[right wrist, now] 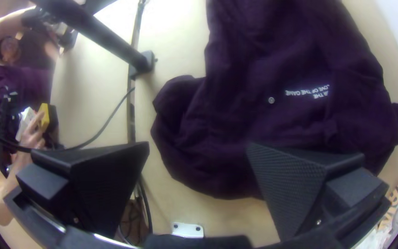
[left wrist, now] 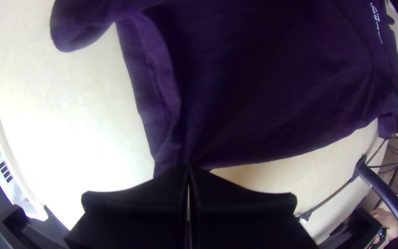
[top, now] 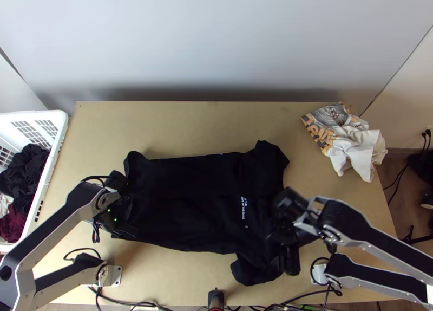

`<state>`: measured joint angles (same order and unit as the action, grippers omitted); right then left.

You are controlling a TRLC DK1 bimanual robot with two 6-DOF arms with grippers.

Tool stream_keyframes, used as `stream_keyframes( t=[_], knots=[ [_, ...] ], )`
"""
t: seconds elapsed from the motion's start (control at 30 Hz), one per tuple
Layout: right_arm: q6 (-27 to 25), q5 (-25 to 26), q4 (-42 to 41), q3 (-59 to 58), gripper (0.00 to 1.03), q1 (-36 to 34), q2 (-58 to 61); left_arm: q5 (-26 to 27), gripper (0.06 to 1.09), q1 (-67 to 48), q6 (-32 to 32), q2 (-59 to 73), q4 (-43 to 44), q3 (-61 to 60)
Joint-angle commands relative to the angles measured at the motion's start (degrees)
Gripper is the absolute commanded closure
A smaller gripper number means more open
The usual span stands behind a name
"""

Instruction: Fold the t-shirt

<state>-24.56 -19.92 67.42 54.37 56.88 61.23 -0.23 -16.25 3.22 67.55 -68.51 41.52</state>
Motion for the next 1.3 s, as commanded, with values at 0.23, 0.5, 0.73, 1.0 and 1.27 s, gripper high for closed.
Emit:
stream_keyframes(
  t=[0.23,0.5,0.73,1.0,1.27],
  knots=[
    [-2.4,0.4,-6.9,-0.3,0.05,14.6,8.8,0.0,1.05,0.2,0.0,1.4,0.1,0.8],
    [-4.4,-0.6,-8.8,-0.1,0.05,19.1,15.7,-0.1,1.05,0.5,0.0,2.4,0.7,1.4],
    [-4.5,-1.0,-13.9,0.6,0.07,20.2,20.8,-0.1,1.05,1.7,0.0,2.1,0.7,1.2],
    [-3.7,0.2,-20.4,0.3,0.14,19.4,24.4,0.0,1.05,1.7,0.0,1.9,0.1,1.5],
    [-3.7,0.8,-23.4,-3.5,0.47,18.2,27.2,0.0,1.05,1.7,0.0,2.1,-0.1,1.9]
  ],
)
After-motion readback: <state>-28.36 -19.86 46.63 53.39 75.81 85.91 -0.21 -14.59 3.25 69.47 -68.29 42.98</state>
